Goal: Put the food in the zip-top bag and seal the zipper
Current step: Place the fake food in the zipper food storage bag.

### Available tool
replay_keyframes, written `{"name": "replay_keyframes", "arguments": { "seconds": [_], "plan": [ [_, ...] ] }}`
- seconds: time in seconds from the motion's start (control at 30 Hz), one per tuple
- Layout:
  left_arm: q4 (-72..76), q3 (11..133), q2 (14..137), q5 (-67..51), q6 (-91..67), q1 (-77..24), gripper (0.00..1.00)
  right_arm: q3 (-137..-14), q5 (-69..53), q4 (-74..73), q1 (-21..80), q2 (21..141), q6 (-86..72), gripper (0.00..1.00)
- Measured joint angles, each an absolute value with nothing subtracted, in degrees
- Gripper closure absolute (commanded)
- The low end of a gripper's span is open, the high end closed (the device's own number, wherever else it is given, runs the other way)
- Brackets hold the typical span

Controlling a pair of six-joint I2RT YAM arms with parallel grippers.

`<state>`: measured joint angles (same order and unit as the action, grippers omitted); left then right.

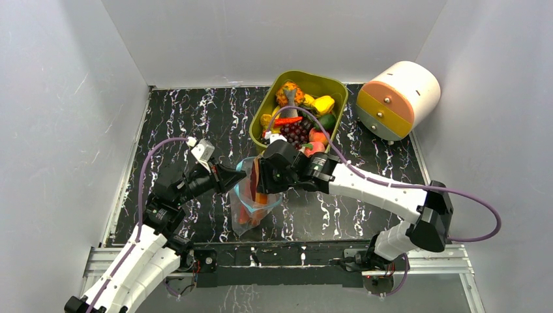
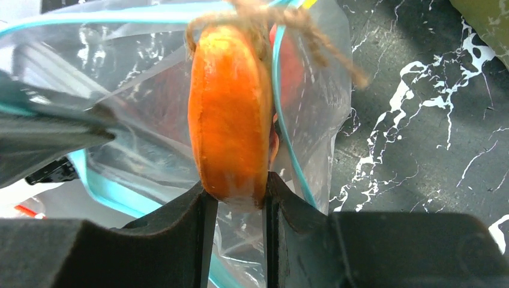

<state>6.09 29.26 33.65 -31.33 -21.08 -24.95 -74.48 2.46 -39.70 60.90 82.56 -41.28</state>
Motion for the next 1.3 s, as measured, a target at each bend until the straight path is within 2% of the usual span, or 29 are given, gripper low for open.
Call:
{"name": "replay_keyframes", "arguments": {
  "seconds": [0.1,0.23,0.5,0.57,0.6,0.67,0.7,1.3],
  "plan": [
    [6.48,29.15,33.65,-31.64,-21.28,-24.95,1.0,-74.5,3.01,-39.68,61.36,84.38,-41.28,0.73],
    [7.86,28.18,33.47,-32.47,-22.17,-24.95,1.0,-74.87,3.22,-39.75,62.0,85.82,-41.3,0.65],
    [10.76,27.83,32.97,-33.65,-23.46,-24.95,1.0,-77.32,5.63,-41.06,62.92,85.36,-40.99,0.61],
    [10.74,27.81,32.8,-33.67,-23.49,-24.95,1.0,-77.36,6.79,-41.5,62.94,84.18,-41.01,0.62],
    [10.79,27.75,32.71,-33.67,-23.57,-24.95,1.0,-77.36,7.31,-41.69,62.94,83.55,-41.01,0.66],
    [11.03,27.46,32.4,-33.71,-23.7,-24.95,1.0,-77.36,8.51,-41.87,62.94,81.89,-41.01,0.83],
    [11.18,27.27,32.23,-33.74,-23.79,-24.95,1.0,-77.36,9.13,-41.82,62.94,80.99,-41.04,0.87],
    [20.34,24.95,32.16,-40.53,-29.58,-24.95,1.0,-65.63,10.41,-25.93,62.94,78.46,-45.08,0.79]
  ]
}}
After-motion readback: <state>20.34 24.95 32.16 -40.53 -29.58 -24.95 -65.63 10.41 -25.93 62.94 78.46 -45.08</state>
